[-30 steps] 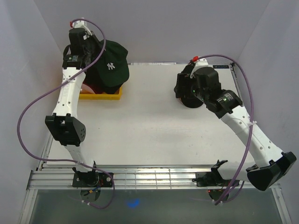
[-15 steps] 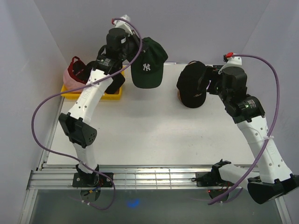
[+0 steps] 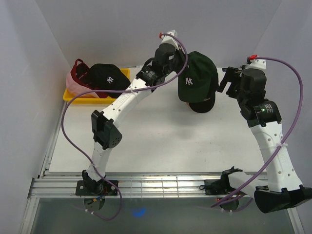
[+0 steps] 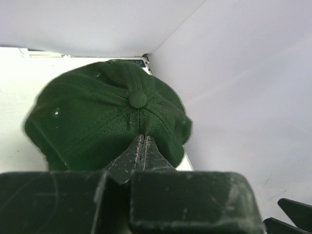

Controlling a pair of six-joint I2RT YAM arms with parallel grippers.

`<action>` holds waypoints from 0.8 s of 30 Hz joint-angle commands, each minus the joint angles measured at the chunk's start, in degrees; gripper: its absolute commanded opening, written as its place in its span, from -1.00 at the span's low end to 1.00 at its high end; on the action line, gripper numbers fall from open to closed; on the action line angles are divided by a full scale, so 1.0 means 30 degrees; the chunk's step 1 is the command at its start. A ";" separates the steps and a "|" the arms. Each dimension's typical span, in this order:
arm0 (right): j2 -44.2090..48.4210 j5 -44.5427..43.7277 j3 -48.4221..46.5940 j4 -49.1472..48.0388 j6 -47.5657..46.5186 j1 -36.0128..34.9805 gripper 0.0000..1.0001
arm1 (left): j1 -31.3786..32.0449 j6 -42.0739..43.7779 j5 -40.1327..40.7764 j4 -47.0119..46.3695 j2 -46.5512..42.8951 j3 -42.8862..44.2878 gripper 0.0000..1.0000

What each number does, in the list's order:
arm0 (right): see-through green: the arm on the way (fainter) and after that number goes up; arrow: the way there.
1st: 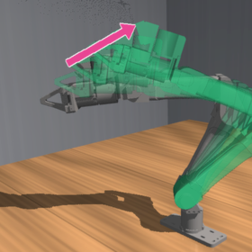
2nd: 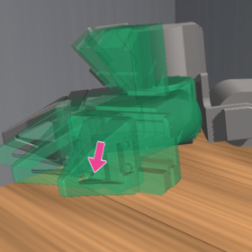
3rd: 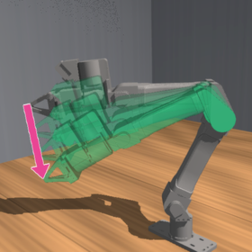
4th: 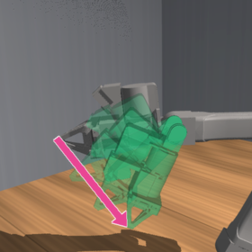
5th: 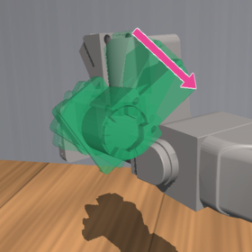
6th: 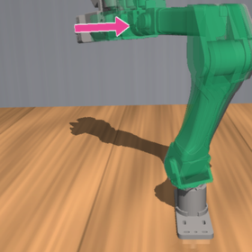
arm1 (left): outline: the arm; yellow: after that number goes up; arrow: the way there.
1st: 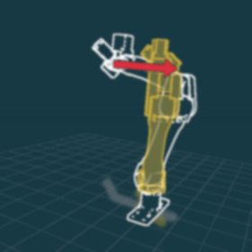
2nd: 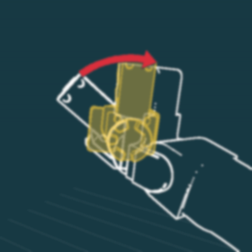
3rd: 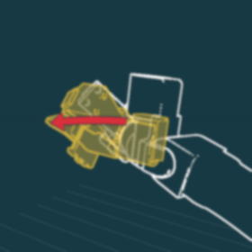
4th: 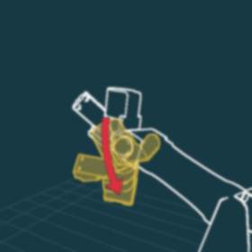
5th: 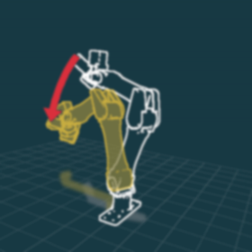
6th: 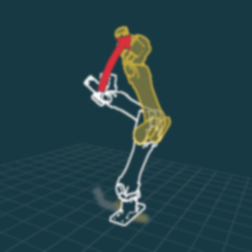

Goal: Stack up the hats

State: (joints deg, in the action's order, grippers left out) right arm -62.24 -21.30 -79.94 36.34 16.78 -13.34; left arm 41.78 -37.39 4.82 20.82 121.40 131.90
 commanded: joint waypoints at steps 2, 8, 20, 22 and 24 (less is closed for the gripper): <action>0.0209 -0.0430 -0.0833 -0.0335 0.0180 0.0287 0.79 | 0.1450 0.0069 0.1903 -0.1577 0.0019 0.0829 -1.00; -0.0113 -0.0254 -0.0892 -0.0335 0.0238 0.0493 0.79 | 0.2975 0.0828 0.4367 -0.2164 0.0722 0.1297 -1.00; -0.0553 0.0185 -0.0628 -0.0364 0.0531 0.1020 0.79 | 0.4501 0.1212 0.7737 -0.2838 0.1601 0.1298 -1.00; -0.0641 0.0332 -0.0686 -0.0393 0.0502 0.1107 0.79 | 0.4560 0.1183 0.7798 -0.2897 0.1951 0.1328 -1.00; -0.0699 0.0391 -0.0774 -0.0364 0.0502 0.1166 0.79 | 0.4560 0.1095 0.7798 -0.2984 0.2216 0.1328 -1.00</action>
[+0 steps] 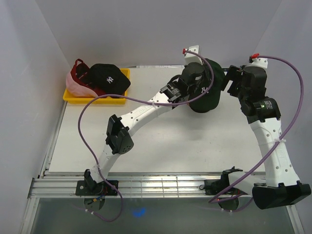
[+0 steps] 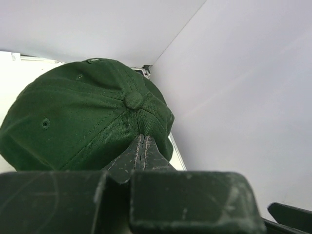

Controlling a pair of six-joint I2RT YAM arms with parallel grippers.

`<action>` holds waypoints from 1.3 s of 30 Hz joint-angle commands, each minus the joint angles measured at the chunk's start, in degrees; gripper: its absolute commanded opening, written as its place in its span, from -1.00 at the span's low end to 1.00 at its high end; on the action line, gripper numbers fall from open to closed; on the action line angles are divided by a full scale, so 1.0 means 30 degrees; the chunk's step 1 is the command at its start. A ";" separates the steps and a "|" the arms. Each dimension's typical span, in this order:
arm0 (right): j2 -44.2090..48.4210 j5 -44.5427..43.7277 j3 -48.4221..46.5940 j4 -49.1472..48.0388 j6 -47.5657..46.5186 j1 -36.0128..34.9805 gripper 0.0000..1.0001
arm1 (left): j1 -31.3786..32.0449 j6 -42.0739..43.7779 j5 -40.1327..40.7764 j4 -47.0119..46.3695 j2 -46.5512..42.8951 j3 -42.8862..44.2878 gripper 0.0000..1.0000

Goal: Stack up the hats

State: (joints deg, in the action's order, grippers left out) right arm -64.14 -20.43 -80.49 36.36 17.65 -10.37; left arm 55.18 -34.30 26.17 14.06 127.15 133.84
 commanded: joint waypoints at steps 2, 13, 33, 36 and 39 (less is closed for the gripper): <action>-0.0124 0.0128 -0.0621 -0.0372 0.0211 0.0263 0.79 | 0.0210 0.0097 0.0738 -0.0763 0.0681 0.0680 -1.00; -0.0534 0.0655 -0.0213 -0.0372 0.0327 0.0908 0.79 | 0.0299 0.0009 0.0769 -0.0879 0.1181 -0.0725 -1.00; -0.4722 0.4547 -0.0065 -0.1572 0.0855 0.3948 0.79 | -0.0404 0.0448 -0.1487 -0.0645 0.0155 -0.2982 0.14; -0.5279 0.5486 -0.0094 -0.2274 0.0972 0.4276 0.79 | -0.0609 0.0711 -0.2043 -0.0849 -0.0311 -0.3041 0.23; -0.5894 0.5927 -0.0474 -0.2771 0.1002 0.4336 0.79 | -0.0726 0.1063 -0.2627 -0.0880 -0.0839 -0.2954 0.28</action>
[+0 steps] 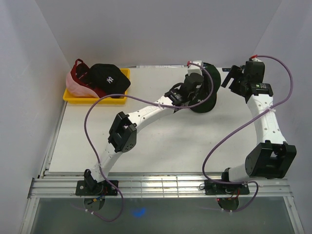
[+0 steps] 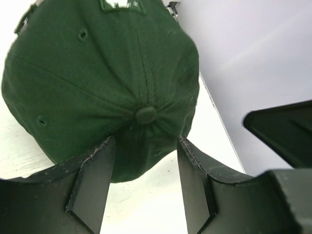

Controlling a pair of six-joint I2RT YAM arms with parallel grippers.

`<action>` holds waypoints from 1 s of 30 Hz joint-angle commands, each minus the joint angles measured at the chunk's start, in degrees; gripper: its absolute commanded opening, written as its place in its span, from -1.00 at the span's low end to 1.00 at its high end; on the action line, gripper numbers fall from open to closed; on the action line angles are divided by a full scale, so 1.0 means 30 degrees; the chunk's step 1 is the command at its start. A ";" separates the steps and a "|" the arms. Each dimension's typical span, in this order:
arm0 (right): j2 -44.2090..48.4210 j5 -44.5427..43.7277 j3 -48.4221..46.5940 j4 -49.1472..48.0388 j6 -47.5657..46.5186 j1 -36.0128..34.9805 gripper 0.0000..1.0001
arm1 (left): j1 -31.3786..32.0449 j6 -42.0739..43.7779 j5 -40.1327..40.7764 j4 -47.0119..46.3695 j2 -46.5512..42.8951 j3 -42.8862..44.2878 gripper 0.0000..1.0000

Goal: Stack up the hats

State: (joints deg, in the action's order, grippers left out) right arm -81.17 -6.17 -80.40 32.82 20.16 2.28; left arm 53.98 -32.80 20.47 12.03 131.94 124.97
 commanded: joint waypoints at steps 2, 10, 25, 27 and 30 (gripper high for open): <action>-0.0775 0.1296 -0.1001 -0.1797 0.0193 0.0147 0.79 | -0.0472 0.0619 -0.1108 -0.0173 -0.2758 -0.0054 0.29; -0.3001 0.1560 -0.2115 -0.4022 0.0982 0.0527 0.79 | -0.1700 -0.0139 -0.2426 0.1320 -0.4425 -0.0579 0.30; -0.6721 0.1677 -0.2412 -0.5078 0.3650 0.2315 0.81 | -0.5101 -0.2837 -0.3716 0.5246 -0.3905 -0.2897 -0.15; -0.7132 0.1852 -0.2176 -0.5429 0.3679 0.2344 0.83 | -0.5131 -0.3274 -0.4300 0.5277 -0.3319 -0.2925 -0.18; -0.8010 0.2847 -0.1793 -0.5812 0.3563 0.2431 0.92 | -0.5131 -0.4151 -0.5323 0.5218 -0.2380 -0.3217 -0.26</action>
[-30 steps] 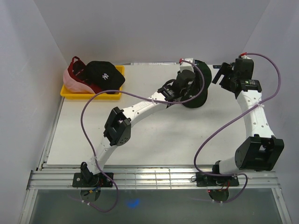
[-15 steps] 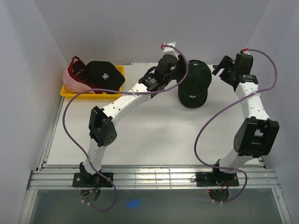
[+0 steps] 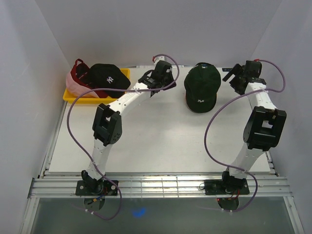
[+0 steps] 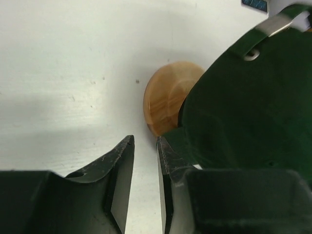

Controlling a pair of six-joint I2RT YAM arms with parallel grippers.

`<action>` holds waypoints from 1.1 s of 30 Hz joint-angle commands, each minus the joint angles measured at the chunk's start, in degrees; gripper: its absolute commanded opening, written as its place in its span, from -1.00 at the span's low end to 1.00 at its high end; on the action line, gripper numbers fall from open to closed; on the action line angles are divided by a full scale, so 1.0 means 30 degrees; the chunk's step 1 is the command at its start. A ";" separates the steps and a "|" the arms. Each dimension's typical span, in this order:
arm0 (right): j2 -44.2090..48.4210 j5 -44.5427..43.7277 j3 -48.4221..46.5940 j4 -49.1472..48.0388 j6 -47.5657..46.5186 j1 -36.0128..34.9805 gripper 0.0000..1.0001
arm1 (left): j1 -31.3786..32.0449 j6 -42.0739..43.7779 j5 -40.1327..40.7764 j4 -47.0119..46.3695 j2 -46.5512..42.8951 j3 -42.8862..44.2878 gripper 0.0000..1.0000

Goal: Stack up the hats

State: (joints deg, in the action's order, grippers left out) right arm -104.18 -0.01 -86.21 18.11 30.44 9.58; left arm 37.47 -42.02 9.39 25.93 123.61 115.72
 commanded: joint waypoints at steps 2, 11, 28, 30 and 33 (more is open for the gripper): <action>-0.1159 0.1231 0.0231 -0.0909 0.0167 0.0086 0.97 | 0.0399 -0.1490 -0.2160 0.0117 0.0777 -0.0515 -0.31; -0.1806 0.1761 0.2515 -0.2282 0.0284 0.0174 0.85 | 0.0663 -0.3101 -0.3890 -0.1231 0.2240 -0.0899 -0.33; 0.0240 0.3636 0.7699 -0.5153 0.1895 0.0174 0.73 | 0.1044 -0.3600 -0.4301 -0.2346 0.3034 -0.0693 -0.32; 0.0681 0.3052 0.8434 -0.5274 0.1983 0.0261 0.74 | 0.1044 -0.3630 -0.4301 -0.2316 0.3035 -0.0780 -0.32; 0.0801 0.4042 0.8525 -0.5801 0.2538 0.0817 0.75 | 0.1073 -0.3601 -0.4155 -0.2228 0.2859 -0.1044 -0.32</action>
State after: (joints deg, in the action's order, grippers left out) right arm -103.59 10.00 -60.88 5.10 35.75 10.22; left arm 40.34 -52.60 -2.66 20.29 133.19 112.14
